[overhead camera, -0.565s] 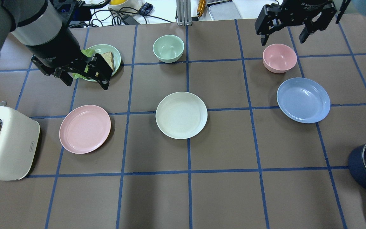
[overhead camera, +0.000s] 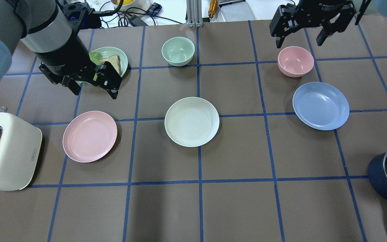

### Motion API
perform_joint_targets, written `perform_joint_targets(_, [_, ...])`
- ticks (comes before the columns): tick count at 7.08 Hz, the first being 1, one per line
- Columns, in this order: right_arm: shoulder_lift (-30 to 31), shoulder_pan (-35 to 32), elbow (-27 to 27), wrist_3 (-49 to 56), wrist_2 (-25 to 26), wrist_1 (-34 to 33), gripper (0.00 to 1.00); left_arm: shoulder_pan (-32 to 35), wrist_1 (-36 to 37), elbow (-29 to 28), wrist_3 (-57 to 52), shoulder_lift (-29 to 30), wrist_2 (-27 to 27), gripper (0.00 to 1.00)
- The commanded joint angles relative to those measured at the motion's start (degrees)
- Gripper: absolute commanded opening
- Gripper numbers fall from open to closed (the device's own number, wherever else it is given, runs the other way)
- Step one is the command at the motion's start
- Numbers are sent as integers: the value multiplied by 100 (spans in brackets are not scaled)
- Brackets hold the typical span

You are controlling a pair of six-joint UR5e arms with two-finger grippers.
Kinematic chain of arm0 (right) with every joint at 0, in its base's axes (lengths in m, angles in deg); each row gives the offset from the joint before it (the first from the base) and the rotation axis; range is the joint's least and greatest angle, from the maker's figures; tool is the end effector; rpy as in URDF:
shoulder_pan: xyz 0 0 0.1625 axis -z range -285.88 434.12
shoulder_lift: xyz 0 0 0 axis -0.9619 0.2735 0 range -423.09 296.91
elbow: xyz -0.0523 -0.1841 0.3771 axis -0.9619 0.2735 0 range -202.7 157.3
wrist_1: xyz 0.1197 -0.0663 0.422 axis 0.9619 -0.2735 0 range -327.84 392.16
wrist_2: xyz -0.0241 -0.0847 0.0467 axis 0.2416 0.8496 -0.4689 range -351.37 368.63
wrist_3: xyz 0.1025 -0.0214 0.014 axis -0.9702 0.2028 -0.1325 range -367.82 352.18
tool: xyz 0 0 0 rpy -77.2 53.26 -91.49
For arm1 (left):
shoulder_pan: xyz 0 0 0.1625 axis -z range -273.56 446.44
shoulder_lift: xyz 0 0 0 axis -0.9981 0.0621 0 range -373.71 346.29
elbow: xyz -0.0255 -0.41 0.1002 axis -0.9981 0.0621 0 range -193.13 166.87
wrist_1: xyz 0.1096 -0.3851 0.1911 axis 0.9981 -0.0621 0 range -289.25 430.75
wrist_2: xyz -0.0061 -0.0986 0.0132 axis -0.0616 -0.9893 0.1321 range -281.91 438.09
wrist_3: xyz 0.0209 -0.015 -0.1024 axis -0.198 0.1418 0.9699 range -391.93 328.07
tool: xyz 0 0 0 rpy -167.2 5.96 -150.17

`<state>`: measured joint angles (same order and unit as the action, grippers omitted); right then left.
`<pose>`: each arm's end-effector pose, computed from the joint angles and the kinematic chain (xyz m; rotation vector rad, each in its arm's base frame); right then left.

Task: Stack three plates with pink and blue
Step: 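Move the left gripper from the bread plate over the pink plate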

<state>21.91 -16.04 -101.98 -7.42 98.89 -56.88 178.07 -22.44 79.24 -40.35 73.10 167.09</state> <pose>0.1345 -0.5656 0.5290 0.0152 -3.1341 0.1307 -0.1492 -0.4908 0.4811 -0.2727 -3.1092 -0.0628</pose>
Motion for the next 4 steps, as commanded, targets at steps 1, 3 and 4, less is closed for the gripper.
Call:
perform_joint_targets(1, [-2, 8, 0, 5, 0, -8, 100, -57, 439, 638, -28, 72, 29, 100])
perform_joint_targets(3, [-2, -1, 9, -4, 9, 1, 100, -128, 1553, 1350, 15, 266, 432, 100])
perform_joint_targets(4, [-2, 8, 0, 5, 0, 1, 100, -259, 1663, 1406, 24, 397, 530, 100])
